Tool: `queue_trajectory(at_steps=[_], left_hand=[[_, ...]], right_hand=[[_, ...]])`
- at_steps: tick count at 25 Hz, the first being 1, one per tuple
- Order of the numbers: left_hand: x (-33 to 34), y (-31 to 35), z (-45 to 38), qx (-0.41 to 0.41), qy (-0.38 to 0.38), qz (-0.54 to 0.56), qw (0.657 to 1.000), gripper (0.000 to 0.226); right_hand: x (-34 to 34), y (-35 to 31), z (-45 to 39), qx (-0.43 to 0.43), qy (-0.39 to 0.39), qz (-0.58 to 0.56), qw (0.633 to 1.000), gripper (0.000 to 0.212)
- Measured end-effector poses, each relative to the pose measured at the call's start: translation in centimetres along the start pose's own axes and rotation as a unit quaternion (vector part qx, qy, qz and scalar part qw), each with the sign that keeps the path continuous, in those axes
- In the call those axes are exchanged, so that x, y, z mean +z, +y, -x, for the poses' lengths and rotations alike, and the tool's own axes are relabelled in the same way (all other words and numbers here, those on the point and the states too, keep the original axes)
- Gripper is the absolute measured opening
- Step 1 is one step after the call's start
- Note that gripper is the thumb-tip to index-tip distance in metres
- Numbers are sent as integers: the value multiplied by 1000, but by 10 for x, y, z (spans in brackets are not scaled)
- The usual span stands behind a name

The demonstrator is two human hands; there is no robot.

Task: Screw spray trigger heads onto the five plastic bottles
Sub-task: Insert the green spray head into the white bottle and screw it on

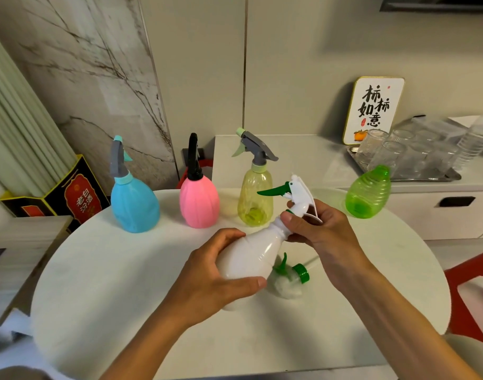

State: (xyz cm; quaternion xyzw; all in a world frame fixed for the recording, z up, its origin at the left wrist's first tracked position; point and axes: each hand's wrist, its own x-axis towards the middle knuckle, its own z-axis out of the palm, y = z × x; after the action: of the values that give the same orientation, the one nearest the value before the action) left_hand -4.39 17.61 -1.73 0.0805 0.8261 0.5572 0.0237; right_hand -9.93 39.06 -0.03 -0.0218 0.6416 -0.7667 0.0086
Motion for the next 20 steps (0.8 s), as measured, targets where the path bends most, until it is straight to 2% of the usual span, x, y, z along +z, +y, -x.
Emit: queue_trajectory(at_steps=[4, 7, 9, 12, 16, 20], left_hand=[[-3, 2, 0, -13, -46, 46, 998, 64], [-3, 3, 1, -47, -96, 146, 984, 53], [-3, 4, 2, -52, -98, 163, 980, 49], [-1, 5, 1, -54, -84, 142, 985, 48], [-1, 6, 2, -67, -80, 135, 985, 49], [-2, 7, 2, -87, -101, 143, 981, 48]], right_hand=[[-3, -4, -2, -15, -20, 0, 1000, 35], [-10, -11, -4, 1, -97, -79, 992, 45], [-14, -12, -5, 43, -130, -137, 981, 50], [-14, -6, -7, 61, -108, -117, 985, 45], [-12, -6, -6, 73, -121, -127, 982, 50], [-10, -1, -6, 73, -96, -147, 982, 56]])
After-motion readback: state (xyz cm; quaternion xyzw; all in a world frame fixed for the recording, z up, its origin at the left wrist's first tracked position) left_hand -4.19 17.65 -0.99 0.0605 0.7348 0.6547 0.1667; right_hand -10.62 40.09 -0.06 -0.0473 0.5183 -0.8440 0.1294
